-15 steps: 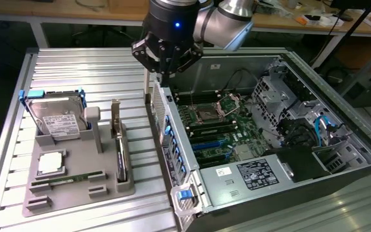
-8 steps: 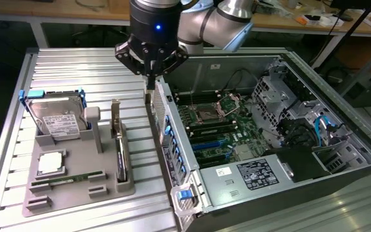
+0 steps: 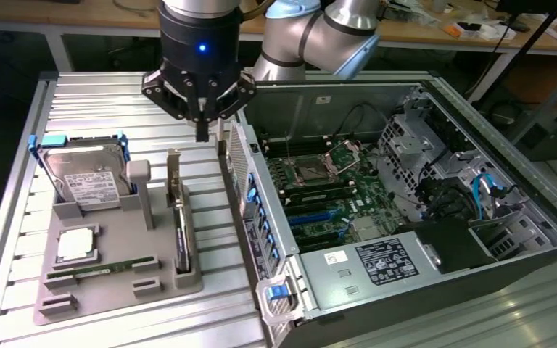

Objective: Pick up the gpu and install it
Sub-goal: 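Reach for the gpu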

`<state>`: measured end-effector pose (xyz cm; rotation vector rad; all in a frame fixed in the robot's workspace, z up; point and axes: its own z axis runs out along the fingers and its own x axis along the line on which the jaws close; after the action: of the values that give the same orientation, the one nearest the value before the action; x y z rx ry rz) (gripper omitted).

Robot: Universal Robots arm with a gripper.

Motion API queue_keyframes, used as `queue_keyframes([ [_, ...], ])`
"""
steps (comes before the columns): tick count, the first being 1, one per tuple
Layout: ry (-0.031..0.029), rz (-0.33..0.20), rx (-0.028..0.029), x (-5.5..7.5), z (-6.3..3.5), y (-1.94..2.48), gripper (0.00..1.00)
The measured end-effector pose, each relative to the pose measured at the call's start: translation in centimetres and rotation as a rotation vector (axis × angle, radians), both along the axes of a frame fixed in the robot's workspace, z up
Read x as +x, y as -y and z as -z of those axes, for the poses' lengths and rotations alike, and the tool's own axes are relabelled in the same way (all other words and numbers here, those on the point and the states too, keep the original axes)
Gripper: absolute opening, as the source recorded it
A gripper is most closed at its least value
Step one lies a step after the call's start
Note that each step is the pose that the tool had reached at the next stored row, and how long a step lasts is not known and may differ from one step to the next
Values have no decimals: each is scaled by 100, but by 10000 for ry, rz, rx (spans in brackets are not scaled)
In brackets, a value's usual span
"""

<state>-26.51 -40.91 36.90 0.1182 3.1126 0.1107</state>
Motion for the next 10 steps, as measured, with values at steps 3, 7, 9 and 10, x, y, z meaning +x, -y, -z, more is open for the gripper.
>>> queue_keyframes([
  [3, -1, 0, -1, -60, 4, 85, 11],
  [7, -1, 1, -1, -114, 5, 221, 11],
  [9, -1, 1, -1, -151, 4, 279, 11],
  [10, -1, 2, -2, -184, 4, 298, 11],
])
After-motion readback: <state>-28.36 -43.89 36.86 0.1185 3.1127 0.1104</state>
